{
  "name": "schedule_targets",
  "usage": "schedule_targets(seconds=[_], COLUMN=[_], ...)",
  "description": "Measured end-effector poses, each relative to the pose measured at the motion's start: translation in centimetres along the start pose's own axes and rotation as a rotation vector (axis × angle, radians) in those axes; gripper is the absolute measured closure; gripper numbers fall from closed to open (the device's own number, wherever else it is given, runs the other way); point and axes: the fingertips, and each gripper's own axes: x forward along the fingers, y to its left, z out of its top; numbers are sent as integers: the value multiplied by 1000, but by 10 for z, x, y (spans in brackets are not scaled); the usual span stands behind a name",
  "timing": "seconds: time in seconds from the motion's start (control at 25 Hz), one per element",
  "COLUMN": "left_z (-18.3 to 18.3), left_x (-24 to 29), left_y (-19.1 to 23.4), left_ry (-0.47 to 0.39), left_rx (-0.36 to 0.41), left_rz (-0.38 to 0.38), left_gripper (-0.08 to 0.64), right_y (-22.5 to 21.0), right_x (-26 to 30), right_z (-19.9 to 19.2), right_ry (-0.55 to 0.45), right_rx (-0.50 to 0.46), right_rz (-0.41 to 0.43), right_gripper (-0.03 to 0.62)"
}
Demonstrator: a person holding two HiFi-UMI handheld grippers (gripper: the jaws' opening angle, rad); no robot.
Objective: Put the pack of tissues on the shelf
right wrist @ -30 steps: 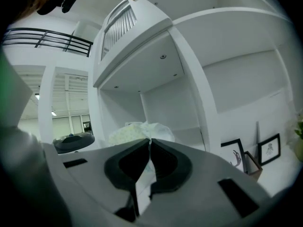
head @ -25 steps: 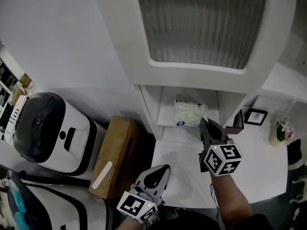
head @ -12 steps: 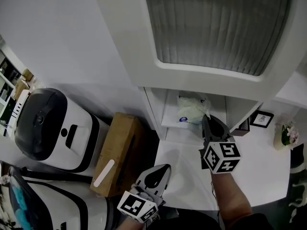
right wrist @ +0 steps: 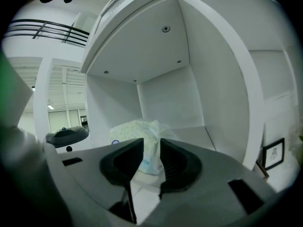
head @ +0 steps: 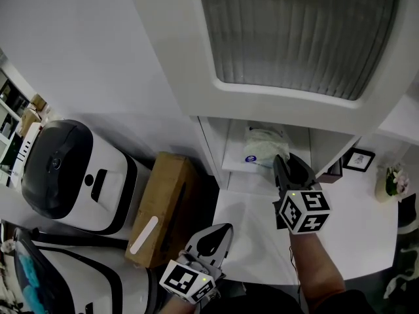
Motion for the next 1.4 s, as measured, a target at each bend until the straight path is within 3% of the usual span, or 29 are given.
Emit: schedule_targets(seconds=[0.36, 0.44, 0.6, 0.8, 1.4], left_z=[-3, -4, -6, -4, -7], left_x=[-17, -22, -39, -67, -153], left_y=[-7, -11, -17, -22, -35], left_ry=[8, -1, -16, -29, -41], left_rx=[7, 7, 1, 0, 26], left_rz=[-13, -26, -58, -93, -165], left_gripper=[561, 561, 561, 561, 561], right_y=[-7, -3, 21, 51, 124], right_x=[-35, -46, -70, -101, -190], right_z=[1, -2, -11, -17, -34], right_ry=[-58, -59, -42, -40, -45], right_rx=[13, 12, 25, 26, 40], right_rz=[-57, -50, -2, 40, 40], right_gripper=[500, 520, 581, 586, 588])
